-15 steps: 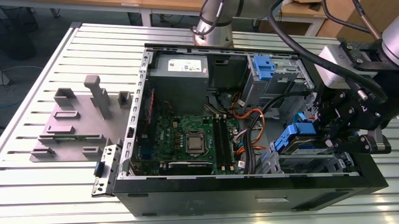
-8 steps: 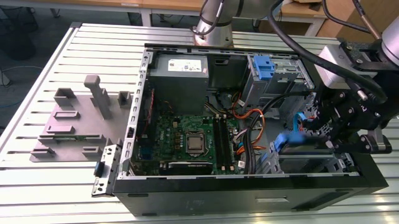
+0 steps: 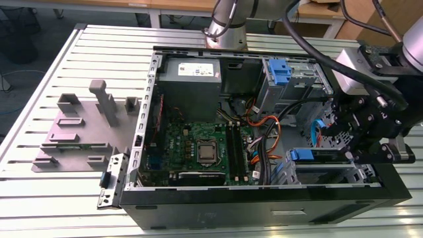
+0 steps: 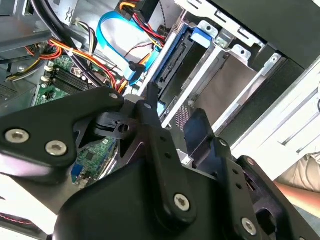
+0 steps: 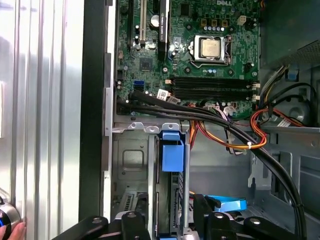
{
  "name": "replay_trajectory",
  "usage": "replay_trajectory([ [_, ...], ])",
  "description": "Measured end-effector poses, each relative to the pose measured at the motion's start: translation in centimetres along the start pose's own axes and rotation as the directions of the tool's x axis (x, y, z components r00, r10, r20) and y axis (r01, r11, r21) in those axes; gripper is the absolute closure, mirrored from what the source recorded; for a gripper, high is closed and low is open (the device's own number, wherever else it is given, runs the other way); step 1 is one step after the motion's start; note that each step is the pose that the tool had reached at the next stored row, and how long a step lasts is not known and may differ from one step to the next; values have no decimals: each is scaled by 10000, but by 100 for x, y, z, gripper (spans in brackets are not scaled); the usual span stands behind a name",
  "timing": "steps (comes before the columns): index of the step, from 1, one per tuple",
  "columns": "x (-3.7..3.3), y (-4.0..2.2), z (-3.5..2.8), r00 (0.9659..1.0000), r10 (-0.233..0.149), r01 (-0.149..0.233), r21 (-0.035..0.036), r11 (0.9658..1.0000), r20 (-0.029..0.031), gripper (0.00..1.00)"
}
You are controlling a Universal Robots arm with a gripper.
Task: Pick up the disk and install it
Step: 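Insert the disk into the insertion slot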
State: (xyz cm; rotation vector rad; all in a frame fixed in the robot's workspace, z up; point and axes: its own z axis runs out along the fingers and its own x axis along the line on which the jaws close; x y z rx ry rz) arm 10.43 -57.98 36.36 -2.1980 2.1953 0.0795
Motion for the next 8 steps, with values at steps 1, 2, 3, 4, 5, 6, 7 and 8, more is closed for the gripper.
replay_trajectory([
  [1, -3, 8, 10, 10000, -1, 1, 1, 10000, 0, 52],
  [2, -6, 16, 21, 10000, -1, 1, 2, 10000, 1, 52],
  [3, -11, 24, 32, 10000, -1, 1, 4, 10000, -1, 52],
  [4, -15, 30, 43, 10000, -1, 1, 5, 10000, -1, 52],
  [5, -20, 36, 54, 10000, -1, 1, 6, 10000, 0, 52],
  [6, -24, 41, 64, 10000, -1, 1, 7, 10000, 0, 52],
  [7, -28, 45, 74, 10000, -1, 1, 7, 10000, 1, 52],
  [8, -32, 49, 84, 10000, -2, 2, 7, 10000, 0, 52],
])
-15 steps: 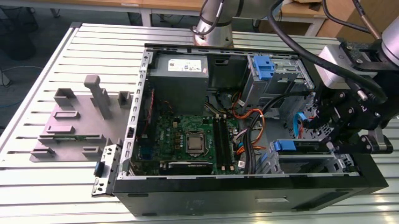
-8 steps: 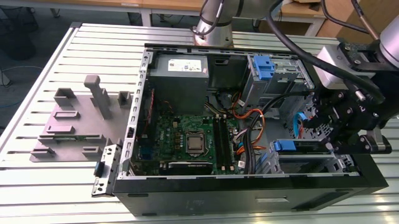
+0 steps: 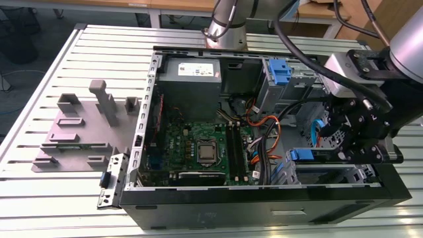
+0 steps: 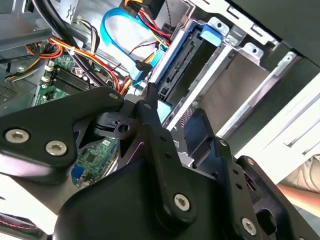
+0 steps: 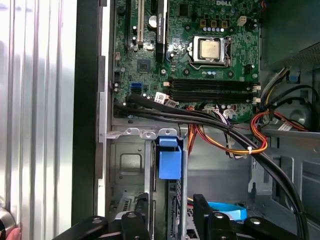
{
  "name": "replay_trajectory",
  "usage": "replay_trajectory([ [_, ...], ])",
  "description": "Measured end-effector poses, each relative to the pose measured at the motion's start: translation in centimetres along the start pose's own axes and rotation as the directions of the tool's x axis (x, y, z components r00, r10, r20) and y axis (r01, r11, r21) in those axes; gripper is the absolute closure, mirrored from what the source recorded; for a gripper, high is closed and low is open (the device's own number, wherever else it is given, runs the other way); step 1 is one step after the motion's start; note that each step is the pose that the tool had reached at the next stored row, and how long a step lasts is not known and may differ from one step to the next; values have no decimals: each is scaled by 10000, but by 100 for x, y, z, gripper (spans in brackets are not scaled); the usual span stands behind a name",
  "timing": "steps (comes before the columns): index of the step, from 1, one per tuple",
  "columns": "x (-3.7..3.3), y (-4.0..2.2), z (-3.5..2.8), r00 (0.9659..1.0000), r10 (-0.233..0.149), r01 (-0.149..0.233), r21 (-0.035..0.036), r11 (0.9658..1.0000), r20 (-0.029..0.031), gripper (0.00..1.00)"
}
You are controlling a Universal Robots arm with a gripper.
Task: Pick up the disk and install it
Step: 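Insert the disk into the insertion slot, then insert the first disk wire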
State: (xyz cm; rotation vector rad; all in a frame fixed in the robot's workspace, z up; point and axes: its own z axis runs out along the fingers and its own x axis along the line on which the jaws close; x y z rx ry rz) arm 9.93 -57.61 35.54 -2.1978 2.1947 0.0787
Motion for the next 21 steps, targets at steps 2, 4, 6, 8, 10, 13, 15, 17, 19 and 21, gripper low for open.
replay_trajectory([
  [2, -10, 11, 19, 10000, 1, -1, 0, 10000, 0, 52],
  [4, -21, 21, 34, 10000, 1, -1, 1, 10000, -1, 52],
  [6, -23, 24, 37, 10000, -1, 1, 0, 10000, 0, 52],
  [8, -28, 24, 36, 10000, 0, 0, 0, 10000, -3, 52],
  [10, -56, 24, 38, 10000, 0, 0, 1, 10000, -1, 52],
  [13, -64, 24, 39, 10000, 0, 0, 0, 10000, 0, 52],
  [15, -74, 24, 40, 10000, 0, 0, 1, 10000, 0, 52],
  [17, -74, 24, 40, 10000, 0, 0, 1, 10000, -1, 52],
  [19, -75, 24, 40, 10000, 0, 0, 1, 10000, 0, 52],
  [21, -75, 24, 40, 10000, 0, 0, 0, 10000, 0, 52],
])
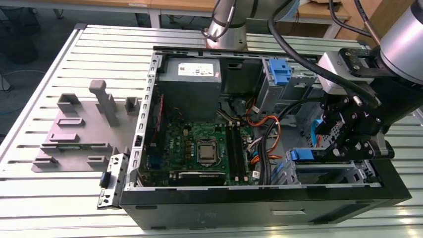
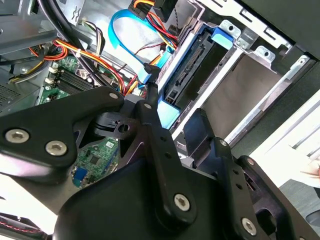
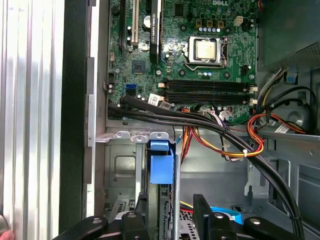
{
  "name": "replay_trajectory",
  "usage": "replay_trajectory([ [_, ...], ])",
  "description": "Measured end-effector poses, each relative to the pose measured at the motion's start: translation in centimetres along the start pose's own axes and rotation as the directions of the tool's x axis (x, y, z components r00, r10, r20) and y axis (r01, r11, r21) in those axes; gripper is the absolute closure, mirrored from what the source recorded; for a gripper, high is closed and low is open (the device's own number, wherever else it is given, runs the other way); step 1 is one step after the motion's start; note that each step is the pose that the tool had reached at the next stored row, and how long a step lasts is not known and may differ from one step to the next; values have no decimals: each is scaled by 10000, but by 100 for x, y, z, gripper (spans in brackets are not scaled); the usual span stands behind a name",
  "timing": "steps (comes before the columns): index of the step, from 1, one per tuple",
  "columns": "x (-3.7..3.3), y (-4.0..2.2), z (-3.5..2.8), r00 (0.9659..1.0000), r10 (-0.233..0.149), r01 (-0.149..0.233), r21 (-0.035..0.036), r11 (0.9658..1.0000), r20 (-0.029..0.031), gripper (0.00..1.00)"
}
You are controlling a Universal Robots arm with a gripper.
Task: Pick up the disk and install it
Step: 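Insert the first disk wire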
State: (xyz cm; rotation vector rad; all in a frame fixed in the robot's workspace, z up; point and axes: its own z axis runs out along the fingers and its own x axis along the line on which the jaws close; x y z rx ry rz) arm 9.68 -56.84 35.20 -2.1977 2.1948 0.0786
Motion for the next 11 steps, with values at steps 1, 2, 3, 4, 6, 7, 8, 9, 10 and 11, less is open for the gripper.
replay_trajectory([
  [1, 0, 0, 0, 10000, 0, 0, 0, 10000, 0, 52],
  [2, 0, 0, 0, 10000, 0, 0, 0, 10000, 0, 52],
  [3, -1, 0, 0, 10000, 0, 0, 0, 10000, 0, 52],
  [4, -1, 0, -1, 10000, 0, 0, 0, 10000, 0, 52],
  [6, -3, 0, -21, 10000, 0, 0, 0, 10000, -4, 52],
  [7, -3, 0, -32, 10000, 0, 0, -1, 10000, 0, 52],
  [8, -3, 1, -45, 10000, 0, 0, -1, 10000, 1, 52],
  [9, -4, 1, -62, 10000, 0, 0, -2, 10000, 0, 52],
  [10, -6, 1, -80, 10000, 0, 0, -2, 10000, 0, 52],
  [11, -6, 1, -96, 10000, 1, -1, -2, 10000, 0, 52],
])
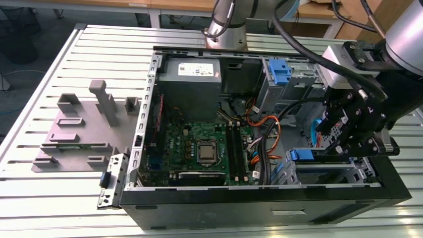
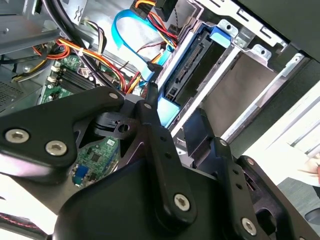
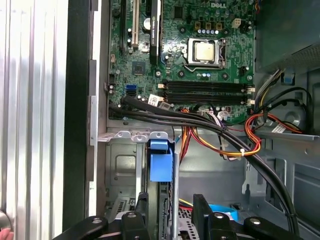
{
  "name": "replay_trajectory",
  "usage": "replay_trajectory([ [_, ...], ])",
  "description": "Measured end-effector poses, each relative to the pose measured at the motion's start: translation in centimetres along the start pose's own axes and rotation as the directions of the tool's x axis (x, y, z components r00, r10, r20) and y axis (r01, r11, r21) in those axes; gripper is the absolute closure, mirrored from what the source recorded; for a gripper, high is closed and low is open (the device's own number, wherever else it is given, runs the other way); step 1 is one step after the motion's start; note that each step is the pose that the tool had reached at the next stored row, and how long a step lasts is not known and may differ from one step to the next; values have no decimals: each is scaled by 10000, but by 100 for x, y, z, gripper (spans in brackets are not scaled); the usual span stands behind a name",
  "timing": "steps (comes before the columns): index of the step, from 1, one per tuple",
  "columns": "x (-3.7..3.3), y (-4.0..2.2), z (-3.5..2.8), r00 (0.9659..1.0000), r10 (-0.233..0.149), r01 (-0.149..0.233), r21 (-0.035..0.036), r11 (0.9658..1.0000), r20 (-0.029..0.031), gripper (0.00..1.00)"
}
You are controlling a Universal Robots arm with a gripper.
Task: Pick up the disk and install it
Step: 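Insert the first disk wire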
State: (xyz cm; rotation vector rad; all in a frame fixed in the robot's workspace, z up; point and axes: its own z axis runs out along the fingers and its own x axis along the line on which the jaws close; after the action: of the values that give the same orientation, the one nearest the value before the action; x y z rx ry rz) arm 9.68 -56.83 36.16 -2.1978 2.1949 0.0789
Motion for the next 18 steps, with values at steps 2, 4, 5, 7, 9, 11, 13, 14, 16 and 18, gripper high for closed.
replay_trajectory([
  [2, -2, 0, -27, 10000, 0, 0, -2, 10000, -1, 52],
  [4, -2, 0, -42, 10000, 0, 0, -2, 10000, 1, 52],
  [5, -3, 0, -44, 10000, -1, 1, -3, 10000, 2, 52],
  [7, -12, 0, -45, 10000, 0, 0, -2, 10000, -1, 52],
  [9, -36, -1, -43, 10000, -2, 2, -3, 10000, 0, 52],
  [11, -63, 0, -41, 10000, 0, 0, -2, 10000, 0, 52],
  [13, -91, 0, -38, 10000, -1, 1, -2, 10000, 1, 52],
  [14, -108, 0, -36, 10000, 0, 0, -2, 10000, 0, 52],
  [16, -144, -3, -31, 10000, -1, 1, -2, 10000, 0, 52],
  [18, -174, -13, -27, 10000, 0, 0, -1, 10000, -1, 52],
])
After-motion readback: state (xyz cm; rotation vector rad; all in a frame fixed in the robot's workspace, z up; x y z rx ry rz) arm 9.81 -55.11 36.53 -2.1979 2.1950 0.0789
